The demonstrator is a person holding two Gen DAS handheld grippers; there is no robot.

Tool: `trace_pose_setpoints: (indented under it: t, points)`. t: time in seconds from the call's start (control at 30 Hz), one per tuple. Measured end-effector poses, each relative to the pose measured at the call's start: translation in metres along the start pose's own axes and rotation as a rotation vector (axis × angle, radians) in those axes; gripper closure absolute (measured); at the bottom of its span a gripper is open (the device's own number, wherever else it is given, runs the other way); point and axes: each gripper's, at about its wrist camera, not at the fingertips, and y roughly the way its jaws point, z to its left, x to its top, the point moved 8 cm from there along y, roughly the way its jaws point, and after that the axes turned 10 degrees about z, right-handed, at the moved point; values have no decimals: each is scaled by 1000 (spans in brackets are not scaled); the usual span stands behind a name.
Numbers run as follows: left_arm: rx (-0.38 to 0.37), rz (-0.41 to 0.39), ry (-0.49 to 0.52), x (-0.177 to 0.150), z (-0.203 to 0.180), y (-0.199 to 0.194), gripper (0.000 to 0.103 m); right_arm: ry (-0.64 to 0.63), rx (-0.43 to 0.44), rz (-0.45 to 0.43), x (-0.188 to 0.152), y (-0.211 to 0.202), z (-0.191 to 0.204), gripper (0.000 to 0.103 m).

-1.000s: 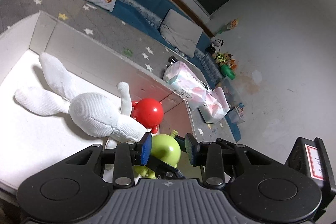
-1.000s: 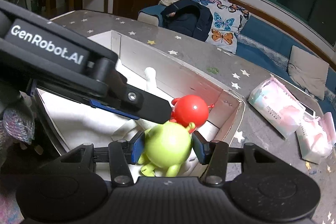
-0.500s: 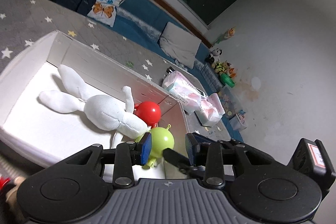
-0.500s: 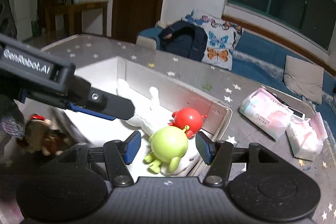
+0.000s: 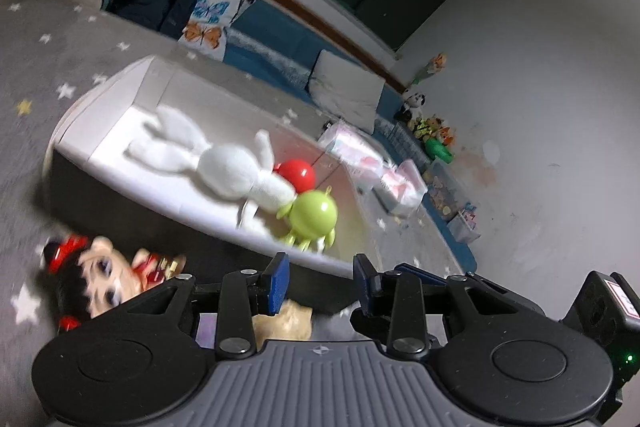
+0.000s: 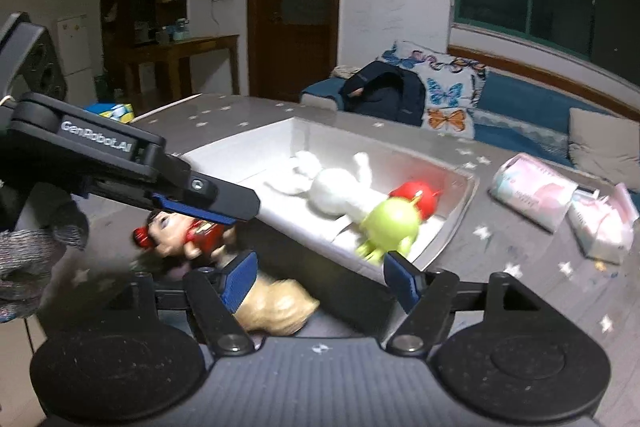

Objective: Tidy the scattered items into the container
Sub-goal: 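Open both grippers and move them to the tan peanut toy, then grasp the tan peanut toy with both grippers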

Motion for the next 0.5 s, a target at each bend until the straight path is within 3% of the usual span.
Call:
trace_pose_setpoints:
  t: [0.03,0.3,0.5]
  points:
    - [7,5,-7,-4,4,0,66,-1,8,4,-3,2,3,21]
    - [12,26,-99,-24,27,4,66,28,57,72,-22,34,21,21]
    - [16,45,-108,-27,30,12,66,60,81,106,-29,55,27,21]
